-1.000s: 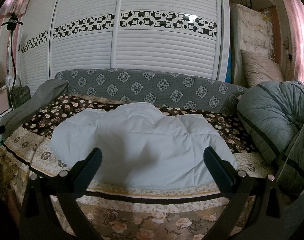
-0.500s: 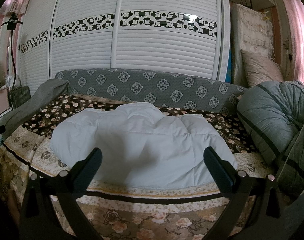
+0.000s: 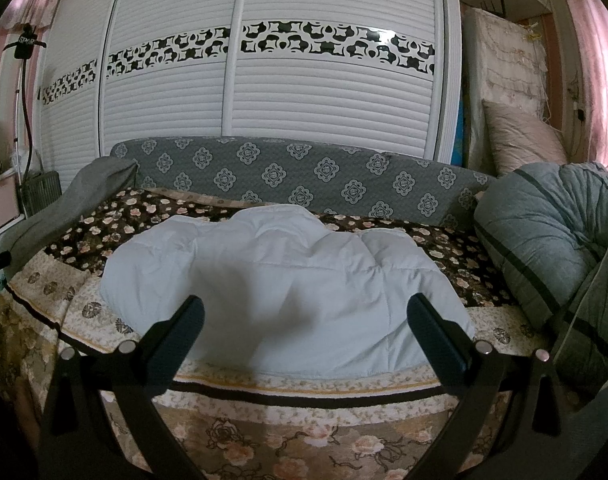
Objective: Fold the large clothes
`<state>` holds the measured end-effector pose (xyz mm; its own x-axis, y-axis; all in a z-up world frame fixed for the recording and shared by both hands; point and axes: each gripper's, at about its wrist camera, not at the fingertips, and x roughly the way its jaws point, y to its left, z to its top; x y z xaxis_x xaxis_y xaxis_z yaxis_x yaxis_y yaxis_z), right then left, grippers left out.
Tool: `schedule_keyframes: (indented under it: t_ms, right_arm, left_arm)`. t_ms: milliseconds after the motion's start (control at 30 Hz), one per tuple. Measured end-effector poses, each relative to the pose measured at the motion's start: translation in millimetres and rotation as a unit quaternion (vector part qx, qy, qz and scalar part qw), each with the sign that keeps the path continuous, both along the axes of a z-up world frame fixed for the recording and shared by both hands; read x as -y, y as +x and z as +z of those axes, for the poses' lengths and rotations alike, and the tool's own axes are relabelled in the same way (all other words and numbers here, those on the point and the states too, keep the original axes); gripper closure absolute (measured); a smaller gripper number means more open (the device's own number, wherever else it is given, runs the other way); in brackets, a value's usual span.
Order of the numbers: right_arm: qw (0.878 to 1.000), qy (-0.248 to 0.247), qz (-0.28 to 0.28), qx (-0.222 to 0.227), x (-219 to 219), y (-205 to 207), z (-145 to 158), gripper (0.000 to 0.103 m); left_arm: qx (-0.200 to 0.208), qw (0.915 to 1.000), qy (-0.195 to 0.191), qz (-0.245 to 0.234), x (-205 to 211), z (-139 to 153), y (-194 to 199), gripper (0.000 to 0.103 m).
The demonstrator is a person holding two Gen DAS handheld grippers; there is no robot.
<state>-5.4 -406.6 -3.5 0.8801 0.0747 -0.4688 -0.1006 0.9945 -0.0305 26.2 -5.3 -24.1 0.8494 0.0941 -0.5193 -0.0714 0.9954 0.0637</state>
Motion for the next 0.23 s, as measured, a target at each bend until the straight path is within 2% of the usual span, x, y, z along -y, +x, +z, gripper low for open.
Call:
schedule_keyframes:
  t_ms: [233]
  right_arm:
    - [1.000,0.000,-0.001,0.000,-0.7,0.3,0.5,0.002]
  left_arm:
    - [0.004,1.0000,0.004,-0.003,3.7,0.6,-6.2,0.003]
